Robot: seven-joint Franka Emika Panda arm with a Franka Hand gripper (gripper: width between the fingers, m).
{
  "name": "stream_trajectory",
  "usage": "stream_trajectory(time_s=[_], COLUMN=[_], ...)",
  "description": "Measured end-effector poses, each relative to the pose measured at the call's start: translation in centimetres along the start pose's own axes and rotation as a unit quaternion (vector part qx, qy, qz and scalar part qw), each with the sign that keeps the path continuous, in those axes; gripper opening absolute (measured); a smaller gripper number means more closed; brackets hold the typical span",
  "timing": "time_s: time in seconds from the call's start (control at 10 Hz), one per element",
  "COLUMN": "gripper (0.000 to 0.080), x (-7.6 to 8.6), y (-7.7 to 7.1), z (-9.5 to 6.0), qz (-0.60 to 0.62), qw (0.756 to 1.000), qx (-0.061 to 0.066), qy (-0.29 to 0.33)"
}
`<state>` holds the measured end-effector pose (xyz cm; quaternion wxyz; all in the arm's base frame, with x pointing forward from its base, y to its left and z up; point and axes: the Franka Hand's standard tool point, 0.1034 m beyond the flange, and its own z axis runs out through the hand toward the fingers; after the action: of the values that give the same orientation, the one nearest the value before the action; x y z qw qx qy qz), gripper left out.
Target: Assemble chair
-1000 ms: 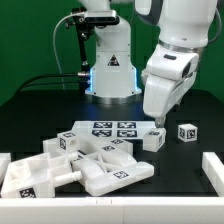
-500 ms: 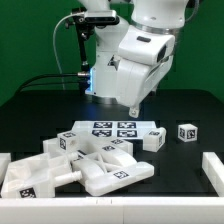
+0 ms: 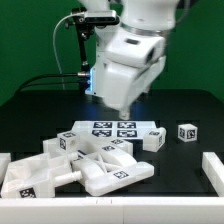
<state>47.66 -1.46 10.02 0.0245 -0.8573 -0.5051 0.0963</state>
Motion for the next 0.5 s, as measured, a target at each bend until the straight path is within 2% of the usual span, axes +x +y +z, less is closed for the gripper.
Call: stream_trajectory(time_s=[0.1, 0.2, 0.3, 0.5], gripper=[0.0648, 0.0648, 0.0648, 0.0648], x=[-1.59, -2.3, -1.76, -1.84], y=[1.18, 1.96, 2.0, 1.84], z=[-0.38, -1.16, -1.05, -0.87], qz=[-0.023, -0.029, -0.028, -0.029], qw=[1.0, 0.999, 1.0, 0.999], qx=[0.006, 0.019, 0.013, 0.015], qy=[0.013, 0.002, 0.005, 0.004])
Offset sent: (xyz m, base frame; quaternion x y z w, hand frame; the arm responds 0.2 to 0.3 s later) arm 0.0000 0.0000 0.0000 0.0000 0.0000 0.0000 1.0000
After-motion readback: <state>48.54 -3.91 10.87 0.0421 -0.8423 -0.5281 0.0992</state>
